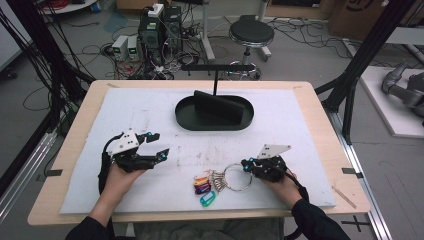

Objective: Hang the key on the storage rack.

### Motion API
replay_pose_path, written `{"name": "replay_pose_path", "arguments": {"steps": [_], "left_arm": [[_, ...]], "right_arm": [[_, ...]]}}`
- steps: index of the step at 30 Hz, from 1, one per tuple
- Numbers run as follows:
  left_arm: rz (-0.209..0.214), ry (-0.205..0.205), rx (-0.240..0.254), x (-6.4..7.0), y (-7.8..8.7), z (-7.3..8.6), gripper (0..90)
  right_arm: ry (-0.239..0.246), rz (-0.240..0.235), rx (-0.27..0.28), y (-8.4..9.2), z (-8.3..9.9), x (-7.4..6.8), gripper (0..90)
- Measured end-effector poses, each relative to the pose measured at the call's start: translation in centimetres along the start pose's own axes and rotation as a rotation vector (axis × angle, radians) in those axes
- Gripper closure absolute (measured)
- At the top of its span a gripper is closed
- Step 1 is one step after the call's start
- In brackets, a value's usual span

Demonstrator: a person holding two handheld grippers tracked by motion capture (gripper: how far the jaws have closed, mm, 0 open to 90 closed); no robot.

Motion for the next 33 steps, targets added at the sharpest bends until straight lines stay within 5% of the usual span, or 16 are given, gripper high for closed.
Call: {"name": "replay_pose_path", "arguments": {"steps": [8, 18, 27, 33], "left_arm": [[-0.002, 0.002, 0.000, 0.1, 0.1, 0.1, 33.5], [-0.001, 0.000, -0.001, 0.1, 0.0, 0.1, 33.5], [0.002, -0.001, -0.001, 0.2, -0.1, 0.1, 33.5], [0.005, 0.002, -0.001, 0.3, -0.1, 0.1, 33.5]], "right_arm": [[-0.095, 0.040, 0.112, 2.0, -1.0, 1.8, 87.6], [-0.114, -0.009, 0.189, 2.7, -2.6, 0.6, 87.6], [-0.130, -0.045, 0.203, 2.6, -3.0, -0.1, 86.3], [-0.131, -0.071, 0.152, 1.8, -2.7, -0.7, 84.1]]}}
Point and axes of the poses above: each handheld gripper's, and its own axes: y roughly backward along the jaws, z roughly out of its underside, x roughly to its right, the point moved 9 cm from there along -y, roughly forward along the jaws, and after that the axes turned 10 degrees about -x, right-handed, at the moved point
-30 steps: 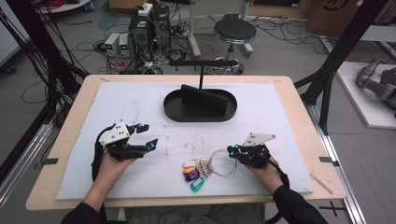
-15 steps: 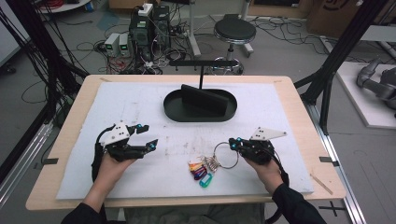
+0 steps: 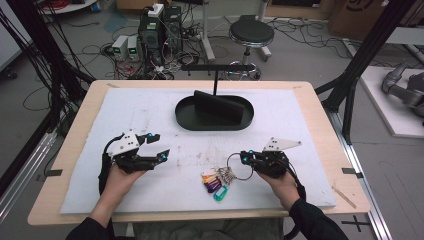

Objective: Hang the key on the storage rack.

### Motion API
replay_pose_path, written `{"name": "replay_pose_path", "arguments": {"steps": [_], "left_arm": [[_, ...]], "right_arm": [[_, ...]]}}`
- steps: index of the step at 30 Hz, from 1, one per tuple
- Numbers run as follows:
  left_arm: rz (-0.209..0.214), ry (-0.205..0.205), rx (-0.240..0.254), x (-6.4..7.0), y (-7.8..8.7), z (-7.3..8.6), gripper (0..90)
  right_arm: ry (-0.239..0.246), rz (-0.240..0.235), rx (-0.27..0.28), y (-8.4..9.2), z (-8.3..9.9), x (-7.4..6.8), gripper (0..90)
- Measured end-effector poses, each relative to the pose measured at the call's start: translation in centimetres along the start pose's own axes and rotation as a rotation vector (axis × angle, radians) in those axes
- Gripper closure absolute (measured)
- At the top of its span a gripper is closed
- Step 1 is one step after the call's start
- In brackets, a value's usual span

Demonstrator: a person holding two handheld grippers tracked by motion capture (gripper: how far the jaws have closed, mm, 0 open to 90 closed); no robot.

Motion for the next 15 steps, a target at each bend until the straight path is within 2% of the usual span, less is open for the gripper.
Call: {"name": "replay_pose_path", "arguments": {"steps": [8, 9, 15], "left_arm": [[0.002, 0.000, 0.002, 0.0, 0.0, 0.0, 33.5], [0.000, -0.001, 0.002, 0.0, 0.0, 0.0, 33.4], [0.002, -0.003, 0.006, 0.1, 0.1, -0.1, 33.5]], "right_arm": [[-0.004, -0.020, -0.017, 0.1, 0.0, 0.1, 86.4], [0.011, -0.023, -0.012, 0.2, -0.2, -0.1, 86.8], [0.032, -0.031, 0.021, 1.1, -1.3, -0.4, 87.4]]}}
Point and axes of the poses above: each handheld gripper's, and its own axes: y roughly backward along the jaws, z roughly out of its underside, x roughly to its right, the point moved 9 cm from there along -y, roughly forward along the jaws, and after that the axes turned 10 degrees about -x, right-handed, at the moved point
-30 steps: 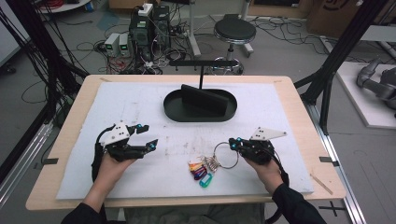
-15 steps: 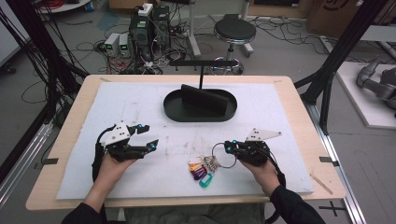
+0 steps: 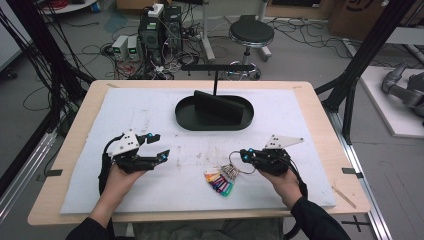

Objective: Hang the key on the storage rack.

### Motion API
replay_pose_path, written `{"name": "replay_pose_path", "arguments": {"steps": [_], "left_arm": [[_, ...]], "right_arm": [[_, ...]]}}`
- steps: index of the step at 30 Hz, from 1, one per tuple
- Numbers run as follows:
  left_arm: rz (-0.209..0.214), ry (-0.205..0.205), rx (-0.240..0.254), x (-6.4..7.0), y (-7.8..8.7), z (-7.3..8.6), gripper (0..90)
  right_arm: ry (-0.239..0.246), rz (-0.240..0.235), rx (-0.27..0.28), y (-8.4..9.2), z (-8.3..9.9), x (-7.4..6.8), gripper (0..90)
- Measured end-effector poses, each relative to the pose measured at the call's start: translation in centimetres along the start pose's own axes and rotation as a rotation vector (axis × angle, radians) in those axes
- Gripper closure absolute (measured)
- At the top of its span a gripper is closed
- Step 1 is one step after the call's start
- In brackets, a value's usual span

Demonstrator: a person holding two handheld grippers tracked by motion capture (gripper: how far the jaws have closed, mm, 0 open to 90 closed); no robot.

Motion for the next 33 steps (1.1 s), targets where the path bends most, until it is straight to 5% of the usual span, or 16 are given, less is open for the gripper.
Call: {"name": "replay_pose_path", "arguments": {"steps": [15, 33], "left_arm": [[0.008, -0.003, 0.013, 0.3, -0.1, -0.5, 33.4], [0.078, -0.041, 0.044, 2.5, -1.5, -2.9, 33.6]], "right_arm": [[0.061, -0.023, 0.054, 2.0, -3.0, -0.4, 87.5], [0.114, -0.087, 0.120, 3.5, -5.8, -0.5, 87.6]]}}
Point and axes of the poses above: each handheld gripper's, and its own axes: y roughly backward along the jaws, z roughly out of its underside, x roughly to its right, the point moved 9 cm from there along -y, roughly forward along the jaws, and after that the axes turned 10 degrees about -x, right-handed, at the moved point
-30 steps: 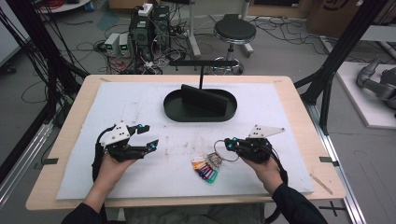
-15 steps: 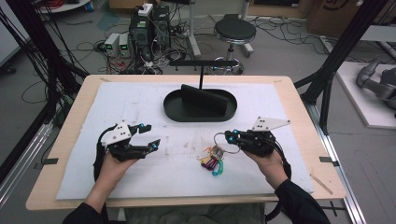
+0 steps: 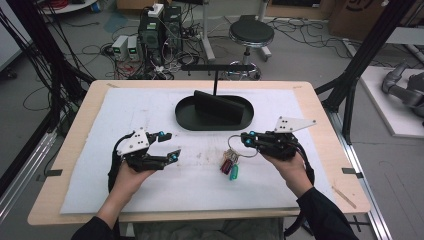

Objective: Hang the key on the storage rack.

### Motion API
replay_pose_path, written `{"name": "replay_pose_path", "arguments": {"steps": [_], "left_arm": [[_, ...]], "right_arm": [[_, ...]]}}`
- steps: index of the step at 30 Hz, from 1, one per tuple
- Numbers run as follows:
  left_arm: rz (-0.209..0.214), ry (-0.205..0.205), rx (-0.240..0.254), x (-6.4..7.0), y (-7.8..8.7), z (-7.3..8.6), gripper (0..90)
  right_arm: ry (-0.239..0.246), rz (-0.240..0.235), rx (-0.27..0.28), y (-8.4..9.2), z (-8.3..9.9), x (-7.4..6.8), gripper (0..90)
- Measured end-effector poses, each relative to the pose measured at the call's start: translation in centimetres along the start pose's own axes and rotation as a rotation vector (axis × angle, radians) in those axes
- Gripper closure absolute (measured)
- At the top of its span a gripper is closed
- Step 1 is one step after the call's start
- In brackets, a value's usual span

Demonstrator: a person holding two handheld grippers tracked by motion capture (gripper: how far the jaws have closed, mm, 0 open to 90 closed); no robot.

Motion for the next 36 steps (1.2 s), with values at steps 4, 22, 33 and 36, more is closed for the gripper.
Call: {"name": "replay_pose_path", "arguments": {"steps": [4, 22, 33, 36], "left_arm": [[0.027, -0.002, 0.021, 0.5, -0.4, -1.1, 34.7], [0.151, -0.040, 0.067, 3.1, -3.2, -5.2, 38.0], [0.223, -0.075, 0.074, 4.7, -5.1, -6.2, 51.4], [0.227, -0.080, 0.058, 5.0, -5.6, -6.2, 53.7]], "right_arm": [[0.012, -0.016, 0.002, -0.2, -0.3, -0.1, 87.6], [0.076, -0.107, 0.001, -2.2, -2.3, -1.9, 87.7], [0.104, -0.139, -0.004, -3.0, -2.7, -2.8, 87.6], [0.107, -0.141, -0.007, -3.1, -2.7, -2.9, 87.6]]}}
Point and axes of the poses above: each handheld gripper's, and its own axes: y roughly backward along the jaws, z roughly out of its underside, x roughly to its right, the point moved 9 cm from there along -y, roughly forward along the jaws, and after that the axes turned 10 degrees about -x, right-handed, at the moved point
